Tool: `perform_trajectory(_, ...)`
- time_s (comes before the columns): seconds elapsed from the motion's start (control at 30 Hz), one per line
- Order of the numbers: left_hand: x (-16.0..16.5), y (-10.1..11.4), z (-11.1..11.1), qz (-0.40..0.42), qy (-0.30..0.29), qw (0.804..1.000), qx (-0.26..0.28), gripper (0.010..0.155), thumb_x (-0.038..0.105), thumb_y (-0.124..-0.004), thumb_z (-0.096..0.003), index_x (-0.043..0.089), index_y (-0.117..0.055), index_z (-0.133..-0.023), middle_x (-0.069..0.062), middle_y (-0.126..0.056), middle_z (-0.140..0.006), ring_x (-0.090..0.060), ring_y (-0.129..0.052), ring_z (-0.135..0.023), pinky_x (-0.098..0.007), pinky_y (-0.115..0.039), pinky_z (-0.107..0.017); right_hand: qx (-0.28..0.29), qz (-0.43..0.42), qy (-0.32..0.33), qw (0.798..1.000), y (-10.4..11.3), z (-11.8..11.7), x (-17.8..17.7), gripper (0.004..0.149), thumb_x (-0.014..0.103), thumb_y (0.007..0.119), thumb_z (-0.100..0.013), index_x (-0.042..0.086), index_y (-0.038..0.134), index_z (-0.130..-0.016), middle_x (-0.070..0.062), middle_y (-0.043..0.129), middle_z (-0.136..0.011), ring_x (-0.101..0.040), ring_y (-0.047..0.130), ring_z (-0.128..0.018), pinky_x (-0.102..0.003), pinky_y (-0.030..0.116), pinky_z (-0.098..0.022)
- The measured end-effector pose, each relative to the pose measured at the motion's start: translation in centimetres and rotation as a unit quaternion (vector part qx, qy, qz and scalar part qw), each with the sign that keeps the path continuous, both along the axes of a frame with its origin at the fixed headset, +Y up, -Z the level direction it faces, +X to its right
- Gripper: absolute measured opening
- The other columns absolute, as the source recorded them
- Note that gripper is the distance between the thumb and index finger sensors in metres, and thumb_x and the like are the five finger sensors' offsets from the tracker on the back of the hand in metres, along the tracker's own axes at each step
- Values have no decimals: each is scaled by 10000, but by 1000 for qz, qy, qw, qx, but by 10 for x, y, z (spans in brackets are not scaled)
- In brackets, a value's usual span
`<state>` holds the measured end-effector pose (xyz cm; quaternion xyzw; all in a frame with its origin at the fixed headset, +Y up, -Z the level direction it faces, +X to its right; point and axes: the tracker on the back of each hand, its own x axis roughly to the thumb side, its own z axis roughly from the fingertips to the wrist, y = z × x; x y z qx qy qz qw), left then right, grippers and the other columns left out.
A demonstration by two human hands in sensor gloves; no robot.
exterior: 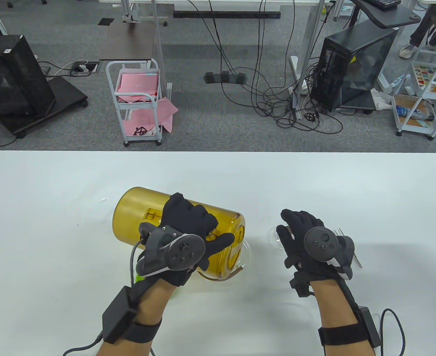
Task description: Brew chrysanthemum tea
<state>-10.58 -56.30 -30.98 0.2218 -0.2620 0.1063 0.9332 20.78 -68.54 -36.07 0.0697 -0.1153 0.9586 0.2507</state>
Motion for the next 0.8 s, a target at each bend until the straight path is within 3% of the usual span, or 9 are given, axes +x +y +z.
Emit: perform_trajectory(0.8,-1,0,0,0,2,1000,-1,508,719,-895,-453,234,-979,-577,-43,-991,-536,-367,-883,-580,-721,-480,-742,-3,2,0,1000,0,0,0,582,562,681,-568,288,670,-1082,-33,705,-1077,-377,671,-1066,-660,496,-745)
